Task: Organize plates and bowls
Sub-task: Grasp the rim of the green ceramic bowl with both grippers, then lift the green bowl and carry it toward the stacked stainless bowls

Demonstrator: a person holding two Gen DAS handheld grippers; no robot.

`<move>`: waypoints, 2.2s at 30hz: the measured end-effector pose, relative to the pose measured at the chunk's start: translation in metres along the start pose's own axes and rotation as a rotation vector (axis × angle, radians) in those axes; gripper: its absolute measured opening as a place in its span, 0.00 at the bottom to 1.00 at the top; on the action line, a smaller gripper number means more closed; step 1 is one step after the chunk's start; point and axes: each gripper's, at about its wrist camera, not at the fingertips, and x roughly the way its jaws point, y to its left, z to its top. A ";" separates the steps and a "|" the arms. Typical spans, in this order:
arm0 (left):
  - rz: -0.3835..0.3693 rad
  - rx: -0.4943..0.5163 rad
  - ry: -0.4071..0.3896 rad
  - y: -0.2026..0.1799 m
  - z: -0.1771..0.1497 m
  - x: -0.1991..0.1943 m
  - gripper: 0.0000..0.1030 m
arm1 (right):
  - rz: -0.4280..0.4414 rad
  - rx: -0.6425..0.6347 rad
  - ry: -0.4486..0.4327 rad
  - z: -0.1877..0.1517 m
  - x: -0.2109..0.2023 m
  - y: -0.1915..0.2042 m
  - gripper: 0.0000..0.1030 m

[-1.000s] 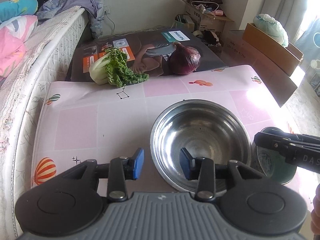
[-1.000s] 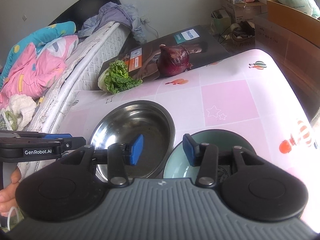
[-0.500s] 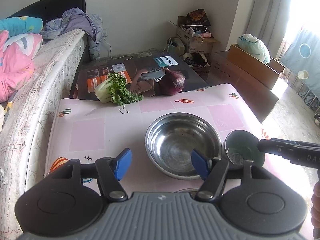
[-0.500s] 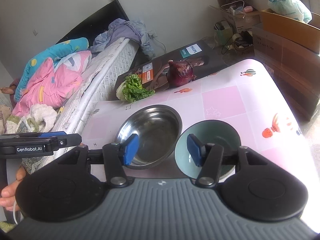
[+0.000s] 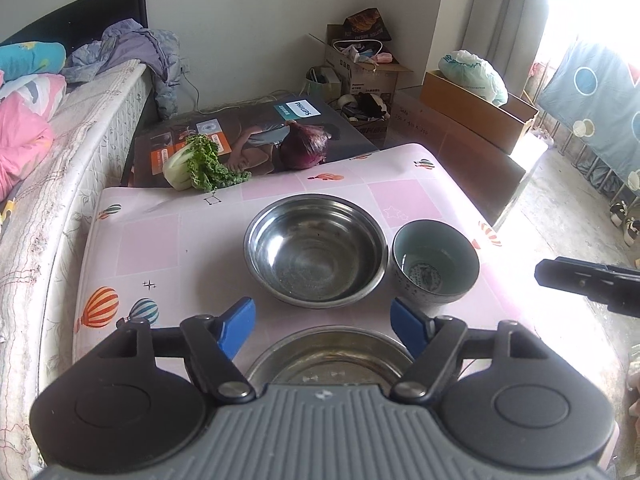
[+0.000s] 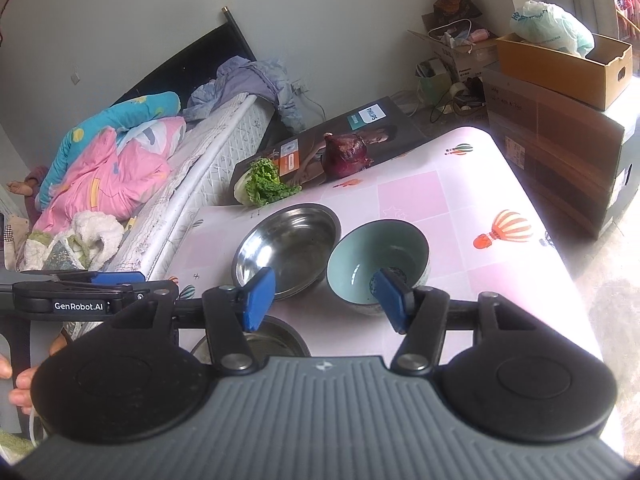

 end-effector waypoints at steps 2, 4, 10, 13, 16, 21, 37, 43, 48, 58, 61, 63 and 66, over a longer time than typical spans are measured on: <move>-0.012 0.007 0.008 -0.009 -0.002 0.002 0.73 | 0.001 0.017 0.002 -0.005 -0.006 -0.010 0.54; -0.026 0.017 0.019 -0.019 -0.002 0.008 0.73 | -0.003 0.027 0.007 -0.009 -0.009 -0.018 0.54; -0.067 0.004 0.073 -0.044 0.004 0.038 0.63 | -0.012 0.078 0.029 -0.015 -0.005 -0.048 0.54; -0.088 -0.002 0.097 -0.054 0.010 0.056 0.52 | -0.009 0.100 0.035 -0.015 0.001 -0.063 0.54; -0.108 -0.016 0.125 -0.061 0.016 0.075 0.38 | 0.001 0.127 0.048 -0.012 0.012 -0.076 0.51; -0.122 -0.041 0.172 -0.067 0.027 0.107 0.26 | 0.018 0.159 0.078 -0.001 0.043 -0.093 0.43; -0.100 -0.067 0.260 -0.068 0.043 0.171 0.22 | 0.019 0.232 0.172 0.016 0.149 -0.125 0.21; -0.091 -0.100 0.280 -0.064 0.044 0.176 0.16 | 0.041 0.205 0.183 0.016 0.158 -0.122 0.13; -0.129 -0.087 0.301 -0.070 0.039 0.173 0.16 | 0.024 0.173 0.186 0.017 0.150 -0.121 0.12; -0.202 -0.067 0.340 -0.079 0.031 0.171 0.18 | 0.017 0.181 0.196 0.012 0.125 -0.136 0.14; -0.195 -0.079 0.354 -0.080 0.033 0.177 0.21 | 0.027 0.208 0.205 0.011 0.126 -0.140 0.14; -0.182 -0.068 0.351 -0.082 0.035 0.180 0.21 | 0.032 0.220 0.213 0.010 0.129 -0.141 0.14; -0.173 -0.065 0.359 -0.084 0.035 0.185 0.21 | 0.032 0.234 0.223 0.009 0.135 -0.142 0.16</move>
